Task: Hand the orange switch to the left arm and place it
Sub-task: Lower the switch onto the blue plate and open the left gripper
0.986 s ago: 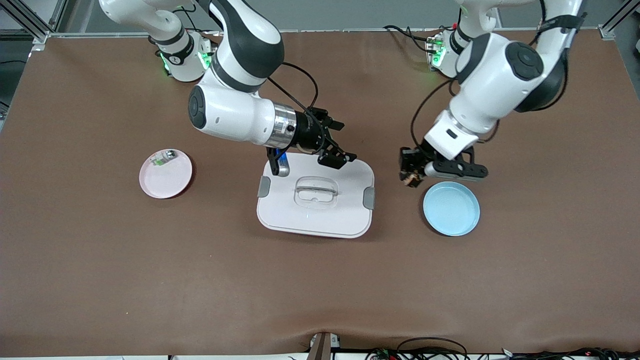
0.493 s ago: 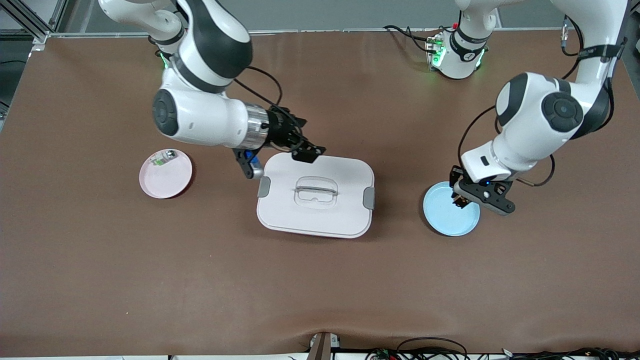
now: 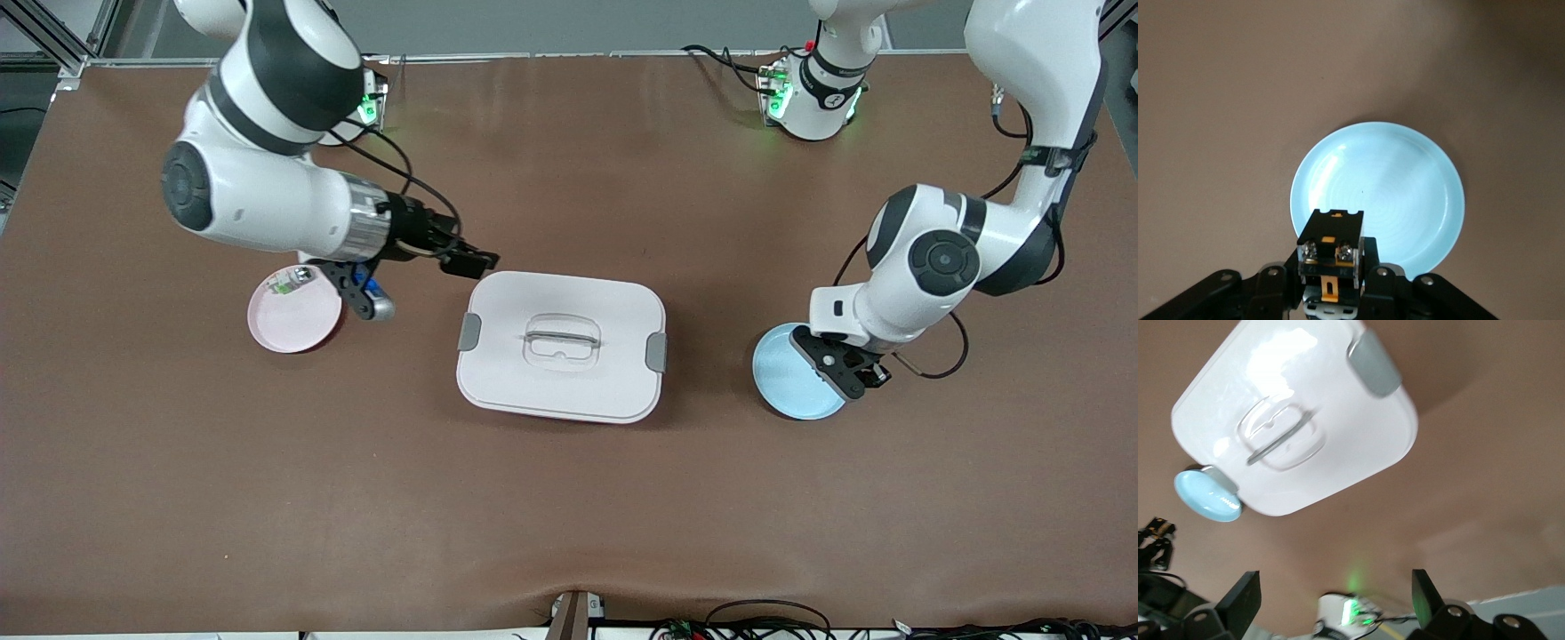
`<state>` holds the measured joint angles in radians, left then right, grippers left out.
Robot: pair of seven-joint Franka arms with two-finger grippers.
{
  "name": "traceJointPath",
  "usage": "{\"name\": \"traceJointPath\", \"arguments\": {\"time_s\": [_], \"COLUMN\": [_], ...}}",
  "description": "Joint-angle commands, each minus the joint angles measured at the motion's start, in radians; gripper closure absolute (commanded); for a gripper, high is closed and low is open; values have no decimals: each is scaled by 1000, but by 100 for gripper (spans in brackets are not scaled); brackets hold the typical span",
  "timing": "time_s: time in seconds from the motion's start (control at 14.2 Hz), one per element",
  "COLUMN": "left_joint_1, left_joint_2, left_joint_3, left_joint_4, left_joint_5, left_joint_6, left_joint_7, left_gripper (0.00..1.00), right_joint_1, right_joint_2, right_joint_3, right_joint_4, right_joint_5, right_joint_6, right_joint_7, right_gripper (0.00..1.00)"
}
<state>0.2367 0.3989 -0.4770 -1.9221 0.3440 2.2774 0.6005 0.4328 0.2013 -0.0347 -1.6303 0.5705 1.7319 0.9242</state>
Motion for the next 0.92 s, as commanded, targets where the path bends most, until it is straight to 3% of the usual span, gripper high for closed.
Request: {"name": "traceJointPath", "arguments": {"time_s": [0.0, 0.42, 0.63, 0.77, 0.85], "left_joint_1": [7, -10, -2, -8, -11], "left_joint_2": [55, 146, 198, 213, 221], "left_joint_3": [-9, -9, -9, -9, -9], "left_joint_4": [8, 2, 2, 5, 8], "left_joint_5": [85, 213, 269, 288, 290], "left_joint_6": [14, 39, 83, 88, 88], "left_joint_7": [54, 55, 55, 41, 41], "left_gripper": [100, 100, 100, 84, 59], "right_joint_1": [-57, -323, -362, -377, -396], "right_joint_2": [-97, -114, -109, -109, -109], "right_joint_3": [13, 15, 15, 13, 15], "right_joint_4": [-91, -89, -86, -82, -79], "right_joint_5": [-125, -262, -383, -428, -452], "right_joint_6": [-50, -178, -170, -166, -166], "right_joint_7": [-158, -646, -728, -757, -795], "right_gripper": [0, 0, 0, 0, 0]}}
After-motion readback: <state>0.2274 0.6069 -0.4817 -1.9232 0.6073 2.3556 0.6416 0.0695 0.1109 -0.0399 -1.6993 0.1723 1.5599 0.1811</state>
